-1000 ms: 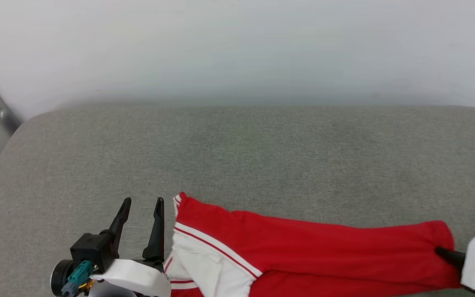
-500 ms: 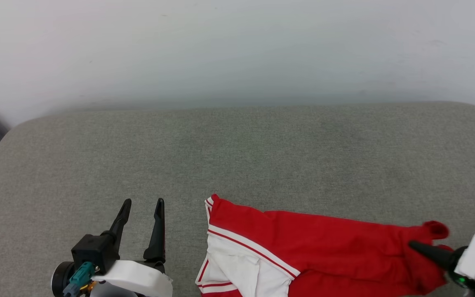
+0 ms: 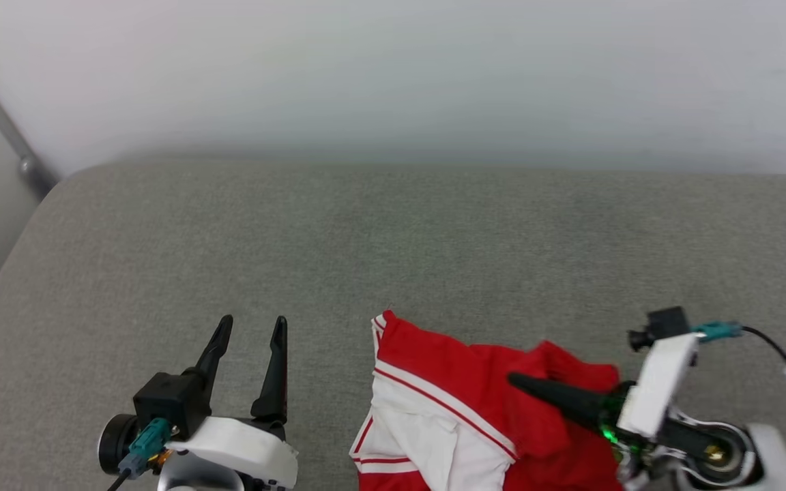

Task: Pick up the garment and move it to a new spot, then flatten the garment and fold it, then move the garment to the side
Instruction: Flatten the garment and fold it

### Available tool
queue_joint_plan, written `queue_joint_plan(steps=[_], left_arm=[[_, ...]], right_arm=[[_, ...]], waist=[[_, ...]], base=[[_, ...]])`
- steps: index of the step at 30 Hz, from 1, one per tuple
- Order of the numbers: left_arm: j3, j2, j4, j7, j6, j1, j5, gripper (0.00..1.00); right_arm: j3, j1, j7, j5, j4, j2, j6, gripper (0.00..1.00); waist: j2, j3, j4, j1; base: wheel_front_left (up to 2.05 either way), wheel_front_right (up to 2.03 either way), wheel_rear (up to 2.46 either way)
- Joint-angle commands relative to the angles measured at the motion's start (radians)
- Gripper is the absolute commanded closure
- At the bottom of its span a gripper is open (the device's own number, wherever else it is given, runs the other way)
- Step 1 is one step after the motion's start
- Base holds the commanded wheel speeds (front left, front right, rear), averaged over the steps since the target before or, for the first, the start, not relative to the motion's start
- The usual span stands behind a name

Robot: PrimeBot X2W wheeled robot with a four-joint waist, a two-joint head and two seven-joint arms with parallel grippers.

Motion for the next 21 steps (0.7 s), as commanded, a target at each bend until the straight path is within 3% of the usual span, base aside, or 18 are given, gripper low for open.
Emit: queue_joint_plan(steps=[1,8,11,12,13,14,21], left_arm=[[-0.006,-0.003,-0.001,0.001,-0.005,-0.02,0.006,0.0],[-0.018,-0.021,0.014,-0.009,-0.015,-0.062,0.013,0.0],[-0.023,-0.034,0.029,-0.019,-0.022,-0.084,0.013,0.0],[-0.023,-0.036,0.032,-0.023,-0.022,-0.086,0.014,0.0],[-0.023,-0.038,0.036,-0.024,-0.023,-0.089,0.013,0.0],[-0.024,-0.04,0.04,-0.025,-0.024,-0.09,0.013,0.0],[-0.024,-0.04,0.067,-0.033,-0.025,-0.087,0.008,0.0]], right_arm=[[0.051,-0.028,-0.039,0.024,0.011,0.005,0.0,1.0],[0.3,-0.116,-0.205,0.117,0.062,0.004,0.0,1.0],[0.392,-0.164,-0.322,0.031,0.148,0.004,0.0,1.0],[0.405,-0.173,-0.346,0.012,0.164,0.004,0.0,0.85],[0.417,-0.181,-0.364,0.003,0.177,0.004,0.0,0.56],[0.432,-0.186,-0.38,-0.006,0.187,0.004,0.0,0.0],[0.545,-0.226,-0.439,-0.047,0.192,-0.042,0.0,0.0]], waist=[[0.0,0.023,0.024,0.0],[0.0,0.078,0.08,0.0],[0.0,0.113,0.101,0.0],[0.0,0.118,0.101,0.0],[0.0,0.121,0.101,0.0],[0.0,0.123,0.101,0.0],[0.0,0.099,0.07,0.0]], base=[[0.0,0.0,0.0],[0.0,0.0,0.0],[0.0,0.0,0.0],[0.0,0.0,0.0],[0.0,0.0,0.0],[0.0,0.0,0.0],[0.0,0.0,0.0]])
